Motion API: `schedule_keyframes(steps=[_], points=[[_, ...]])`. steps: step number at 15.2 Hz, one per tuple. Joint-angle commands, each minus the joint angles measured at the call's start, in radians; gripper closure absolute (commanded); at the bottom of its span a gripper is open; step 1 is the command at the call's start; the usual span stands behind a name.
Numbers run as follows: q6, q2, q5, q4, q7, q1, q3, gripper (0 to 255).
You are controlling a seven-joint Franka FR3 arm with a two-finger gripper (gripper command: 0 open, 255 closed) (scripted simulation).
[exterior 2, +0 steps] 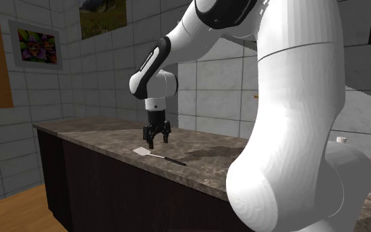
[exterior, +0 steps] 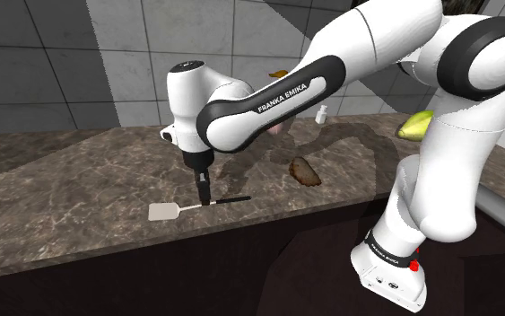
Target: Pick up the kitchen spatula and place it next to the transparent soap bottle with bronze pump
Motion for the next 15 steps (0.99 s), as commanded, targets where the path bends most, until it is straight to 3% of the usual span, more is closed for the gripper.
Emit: schedule_keyframes(steps=[1,7,14,15], points=[[0.023,0.020,-0.005,-0.004,-0.006,0.002,0.001,0],[0.093,0.053,-0.015,-0.041,0.002,0.002,-0.002,0],[0.092,0.053,-0.016,-0.041,0.002,0.002,-0.002,0],[0.092,0.053,-0.016,-0.041,0.002,0.002,-0.002,255]])
